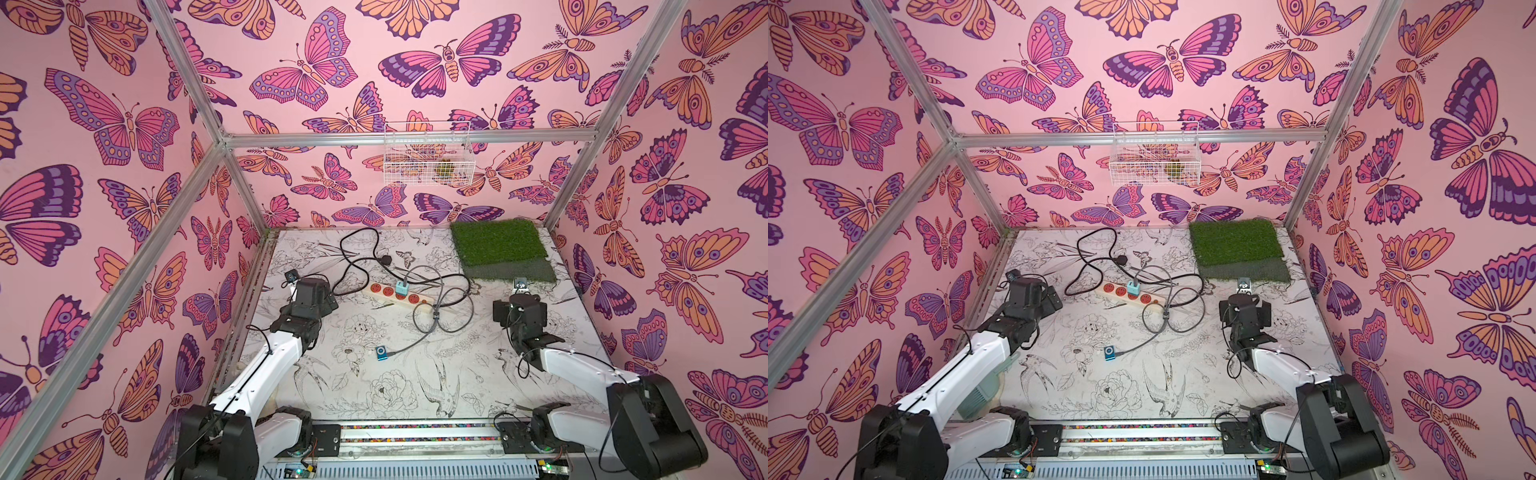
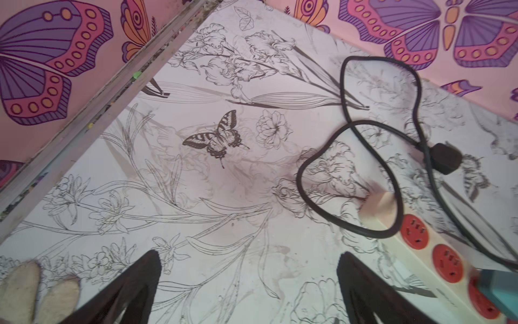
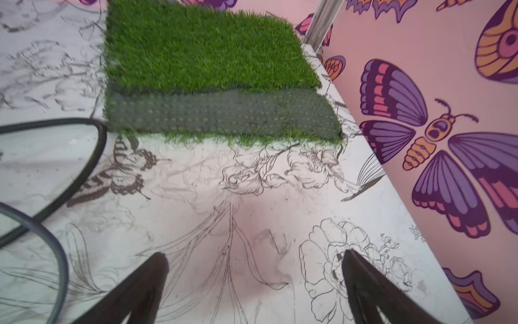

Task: Charge mp3
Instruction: Reset both arms

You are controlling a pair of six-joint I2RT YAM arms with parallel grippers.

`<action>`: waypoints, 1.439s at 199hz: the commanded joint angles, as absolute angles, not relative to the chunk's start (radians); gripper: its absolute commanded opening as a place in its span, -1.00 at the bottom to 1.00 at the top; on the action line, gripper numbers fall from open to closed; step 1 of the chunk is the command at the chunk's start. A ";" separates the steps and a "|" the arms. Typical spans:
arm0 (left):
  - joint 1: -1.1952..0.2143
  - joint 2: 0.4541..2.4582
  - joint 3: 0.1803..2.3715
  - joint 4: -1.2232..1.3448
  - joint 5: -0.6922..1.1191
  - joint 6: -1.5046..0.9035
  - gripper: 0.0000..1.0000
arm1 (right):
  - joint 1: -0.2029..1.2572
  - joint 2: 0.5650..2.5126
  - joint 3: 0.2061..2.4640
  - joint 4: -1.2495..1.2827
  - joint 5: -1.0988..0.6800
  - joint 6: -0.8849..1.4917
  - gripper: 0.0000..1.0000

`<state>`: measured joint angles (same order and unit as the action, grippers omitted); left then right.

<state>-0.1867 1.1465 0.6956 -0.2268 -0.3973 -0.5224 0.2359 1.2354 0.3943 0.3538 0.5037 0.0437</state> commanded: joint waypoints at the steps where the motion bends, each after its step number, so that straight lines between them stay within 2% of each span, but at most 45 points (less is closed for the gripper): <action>1: -0.155 1.129 0.658 -0.108 -0.433 -0.431 1.00 | 0.227 1.258 0.420 0.580 0.465 -0.009 0.98; 27: -0.126 1.152 0.634 -0.041 -0.435 -0.398 1.00 | 0.177 1.365 0.376 0.754 0.479 0.021 0.98; 44: -0.101 1.188 0.627 -0.023 -0.431 -0.414 1.00 | 0.161 1.390 0.373 0.776 0.410 -0.013 0.98; 57: -0.078 1.203 0.612 0.010 -0.405 -0.428 1.00 | 0.149 1.454 0.353 0.899 0.417 -0.008 0.98; 67: -0.059 1.202 0.599 0.048 -0.388 -0.437 1.00 | 0.116 1.486 0.358 0.929 0.365 0.005 0.98; 79: -0.042 1.201 0.577 0.107 -0.370 -0.430 1.00 | 0.037 1.459 0.401 0.761 0.229 0.069 0.98; 95: -0.035 1.204 0.556 0.178 -0.372 -0.395 1.00 | 0.030 1.545 0.355 0.973 0.206 0.063 0.98; 108: -0.028 1.211 0.543 0.235 -0.373 -0.377 1.00 | 0.032 1.498 0.384 0.830 0.208 0.069 0.98; 124: -0.012 1.236 0.538 0.277 -0.375 -0.374 1.00 | 0.036 1.505 0.374 0.865 0.214 0.064 0.98; 129: -0.011 1.242 0.531 0.284 -0.370 -0.255 1.00 | 0.035 1.503 0.374 0.862 0.215 0.064 0.98; 137: -0.009 1.251 0.509 0.307 -0.375 -0.232 1.00 | 0.035 1.506 0.373 0.869 0.214 0.064 0.98; 164: -0.009 1.320 0.427 0.512 -0.318 -0.182 0.99 | 0.037 1.507 0.382 0.851 0.220 0.071 0.98; 189: -0.007 1.375 0.455 0.511 -0.309 -0.152 0.99 | 0.035 1.504 0.390 0.832 0.221 0.074 0.98; 209: -0.002 1.392 0.424 0.636 -0.193 -0.045 0.99 | 0.035 1.503 0.391 0.827 0.221 0.074 0.98; 229: 0.005 1.418 0.362 0.792 -0.299 -0.086 0.99 | 0.035 1.503 0.392 0.826 0.221 0.074 0.98; 287: 0.001 1.501 0.426 0.766 -0.218 -0.036 1.00 | 0.036 1.503 0.391 0.826 0.221 0.074 0.98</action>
<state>0.0078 1.4780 0.3923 0.7406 -0.2554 -0.0818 0.0326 1.5166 0.3691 0.8452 0.2237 0.0566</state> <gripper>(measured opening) 0.999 0.990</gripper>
